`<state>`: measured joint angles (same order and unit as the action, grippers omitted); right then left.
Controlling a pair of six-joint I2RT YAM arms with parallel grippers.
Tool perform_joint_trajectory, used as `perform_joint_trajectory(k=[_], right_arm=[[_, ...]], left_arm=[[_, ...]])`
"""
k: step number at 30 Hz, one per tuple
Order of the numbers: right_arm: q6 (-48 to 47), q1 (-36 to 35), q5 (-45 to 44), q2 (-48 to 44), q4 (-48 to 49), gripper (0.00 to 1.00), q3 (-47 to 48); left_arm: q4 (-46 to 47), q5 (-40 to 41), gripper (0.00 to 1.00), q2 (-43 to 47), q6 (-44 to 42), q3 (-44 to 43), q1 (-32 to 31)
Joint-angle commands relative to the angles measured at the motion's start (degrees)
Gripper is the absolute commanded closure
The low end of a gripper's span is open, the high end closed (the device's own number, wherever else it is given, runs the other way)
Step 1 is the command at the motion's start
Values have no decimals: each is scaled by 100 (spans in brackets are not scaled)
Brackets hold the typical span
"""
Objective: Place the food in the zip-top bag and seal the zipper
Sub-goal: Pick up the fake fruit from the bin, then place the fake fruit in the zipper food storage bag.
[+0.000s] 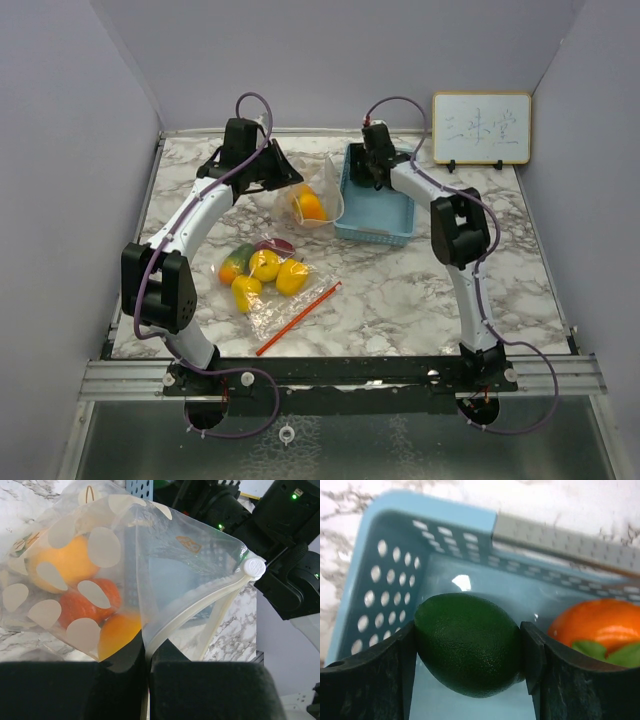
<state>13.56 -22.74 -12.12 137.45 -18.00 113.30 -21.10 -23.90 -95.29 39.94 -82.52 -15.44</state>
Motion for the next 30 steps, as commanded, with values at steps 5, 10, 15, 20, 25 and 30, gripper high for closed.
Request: perform_joint_trajectory(k=[5, 10, 15, 20, 25, 30], right_arm=[[152, 42, 890, -1893, -43, 75, -1303], [59, 47, 2421, -3380, 409, 75, -2083], [686, -38, 4306, -4278, 1061, 74, -2755], [1065, -406, 5153, -4651, 1558, 74, -3234], [1201, -902, 5074, -4484, 1697, 73, -3360], [1644, -925, 4375, -4354, 1965, 73, -3652]], left_arm=[[182, -193, 100, 44, 12, 112, 37], [185, -178, 100, 71, 3, 175, 33], [130, -197, 100, 47, 85, 91, 32], [104, -306, 100, 4, 232, -101, 32], [192, -416, 100, -21, 468, -251, 35], [324, -555, 100, 30, 670, -235, 33]])
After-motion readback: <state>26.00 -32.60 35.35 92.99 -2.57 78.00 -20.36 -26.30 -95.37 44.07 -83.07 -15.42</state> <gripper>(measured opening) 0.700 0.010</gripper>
